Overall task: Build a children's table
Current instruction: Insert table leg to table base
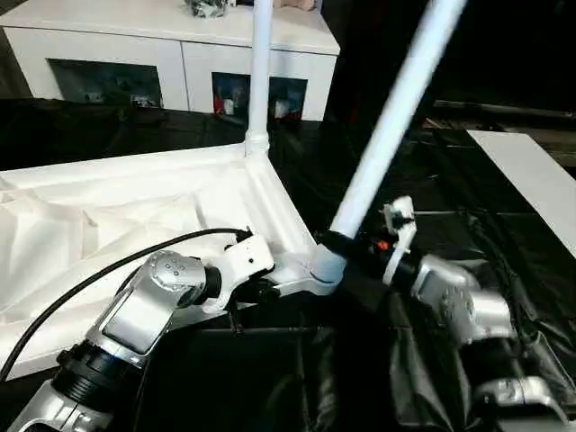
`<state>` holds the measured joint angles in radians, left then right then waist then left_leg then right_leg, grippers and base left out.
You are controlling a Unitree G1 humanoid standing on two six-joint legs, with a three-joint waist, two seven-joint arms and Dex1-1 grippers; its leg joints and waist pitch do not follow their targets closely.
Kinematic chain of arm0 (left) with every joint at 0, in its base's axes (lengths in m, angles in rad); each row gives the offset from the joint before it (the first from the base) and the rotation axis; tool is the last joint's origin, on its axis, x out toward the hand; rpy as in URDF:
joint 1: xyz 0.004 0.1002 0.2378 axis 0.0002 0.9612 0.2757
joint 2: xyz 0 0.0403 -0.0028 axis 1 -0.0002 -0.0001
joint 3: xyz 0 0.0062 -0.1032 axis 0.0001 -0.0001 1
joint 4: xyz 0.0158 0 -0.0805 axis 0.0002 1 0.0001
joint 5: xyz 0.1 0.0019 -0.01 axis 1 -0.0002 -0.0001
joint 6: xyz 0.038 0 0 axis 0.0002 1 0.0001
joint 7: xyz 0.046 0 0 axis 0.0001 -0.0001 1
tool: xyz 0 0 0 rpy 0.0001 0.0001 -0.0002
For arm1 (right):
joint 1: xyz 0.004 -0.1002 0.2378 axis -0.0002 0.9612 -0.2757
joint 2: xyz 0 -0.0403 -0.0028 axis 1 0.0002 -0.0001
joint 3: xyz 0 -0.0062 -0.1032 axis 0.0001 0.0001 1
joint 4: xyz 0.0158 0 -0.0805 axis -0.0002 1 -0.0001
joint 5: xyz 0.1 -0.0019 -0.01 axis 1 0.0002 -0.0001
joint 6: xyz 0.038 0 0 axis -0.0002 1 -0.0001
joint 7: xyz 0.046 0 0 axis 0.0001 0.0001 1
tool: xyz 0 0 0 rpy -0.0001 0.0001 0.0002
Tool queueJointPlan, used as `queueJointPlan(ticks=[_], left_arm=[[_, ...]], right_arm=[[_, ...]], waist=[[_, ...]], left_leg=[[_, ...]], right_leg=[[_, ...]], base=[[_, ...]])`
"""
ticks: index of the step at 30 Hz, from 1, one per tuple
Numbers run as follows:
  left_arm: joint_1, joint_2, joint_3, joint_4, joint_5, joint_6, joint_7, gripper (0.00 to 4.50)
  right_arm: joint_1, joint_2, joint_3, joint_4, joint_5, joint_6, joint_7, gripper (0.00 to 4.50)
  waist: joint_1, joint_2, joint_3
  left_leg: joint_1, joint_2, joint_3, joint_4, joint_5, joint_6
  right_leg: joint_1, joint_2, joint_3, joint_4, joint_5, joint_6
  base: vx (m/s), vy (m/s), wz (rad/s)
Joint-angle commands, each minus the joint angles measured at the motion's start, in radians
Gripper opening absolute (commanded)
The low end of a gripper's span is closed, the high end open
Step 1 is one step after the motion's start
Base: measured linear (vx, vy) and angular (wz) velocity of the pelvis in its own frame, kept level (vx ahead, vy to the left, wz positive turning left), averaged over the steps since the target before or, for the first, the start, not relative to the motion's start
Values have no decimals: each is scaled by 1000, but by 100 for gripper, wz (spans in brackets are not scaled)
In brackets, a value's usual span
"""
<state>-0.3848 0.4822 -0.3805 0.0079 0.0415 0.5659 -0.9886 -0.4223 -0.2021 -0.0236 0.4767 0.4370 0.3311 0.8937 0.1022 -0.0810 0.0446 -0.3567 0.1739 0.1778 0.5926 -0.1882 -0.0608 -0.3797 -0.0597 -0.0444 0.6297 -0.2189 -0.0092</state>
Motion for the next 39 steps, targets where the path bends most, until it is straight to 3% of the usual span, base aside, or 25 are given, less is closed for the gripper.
queueJointPlan(ticks=[1,3,5,9,12,16,19,23,26,32,39], left_arm=[[4,2,-41,26,11,9,-8,0],[1,1,-42,30,11,7,-7,0],[-1,0,-43,32,11,6,-6,0],[-11,-5,-44,43,14,1,1,0],[-13,-6,-43,48,15,-2,6,0],[-13,-6,-41,52,15,-4,11,0],[-14,-5,-43,53,15,-3,12,0],[-16,-2,-46,52,14,-4,9,0],[-19,1,-48,53,12,-7,3,0],[-23,7,-49,52,12,-7,-3,0],[-25,12,-51,49,12,-4,-4,0]], right_arm=[[34,-8,5,22,-33,-15,-20,189],[56,1,9,22,-56,-75,-32,189],[76,5,22,24,-85,-135,-42,189],[140,22,49,17,-153,-298,-75,188],[156,27,51,17,-170,-355,-90,188],[175,44,23,18,-166,-419,-119,188],[190,39,35,24,-177,-432,-119,188],[192,27,69,25,-192,-402,-106,188],[169,7,110,41,-216,-328,-83,188],[91,-34,137,50,-201,-180,-17,188],[48,-91,187,28,-187,-96,79,188]], waist=[[-5,21,-46],[-5,30,-44],[-5,25,-43],[-7,29,-38],[-10,29,-35],[-11,30,-35],[-15,32,-34],[-16,32,-33],[-20,32,-33],[-20,29,-34],[-17,23,-35]], left_leg=[[14,63,-25,-86,-250,-27],[17,63,-25,-87,-270,-30],[16,64,-25,-88,-286,-34],[19,65,-30,-93,-352,-40],[22,65,-34,-96,-394,-40],[20,66,-36,-100,-399,-38],[22,66,-35,-101,-411,-35],[21,66,-35,-103,-415,-34],[22,66,-36,-105,-416,-32],[21,67,-36,-106,-398,-32],[22,68,-34,-104,-384,-28]], right_leg=[[28,-89,49,-84,-188,-205],[24,-88,50,-87,-206,-203],[23,-90,51,-90,-222,-195],[17,-92,51,-101,-320,-173],[13,-91,52,-107,-386,-159],[13,-93,54,-109,-383,-156],[10,-91,54,-110,-371,-162],[12,-91,54,-111,-373,-161],[14,-90,53,-113,-384,-159],[16,-91,53,-112,-376,-158],[15,-94,54,-113,-370,-158]], base=[[0,0,0],[0,0,0],[0,0,0],[0,0,0],[0,0,0],[0,0,0],[0,0,0],[0,0,0],[0,0,0],[0,0,0],[0,0,0]])
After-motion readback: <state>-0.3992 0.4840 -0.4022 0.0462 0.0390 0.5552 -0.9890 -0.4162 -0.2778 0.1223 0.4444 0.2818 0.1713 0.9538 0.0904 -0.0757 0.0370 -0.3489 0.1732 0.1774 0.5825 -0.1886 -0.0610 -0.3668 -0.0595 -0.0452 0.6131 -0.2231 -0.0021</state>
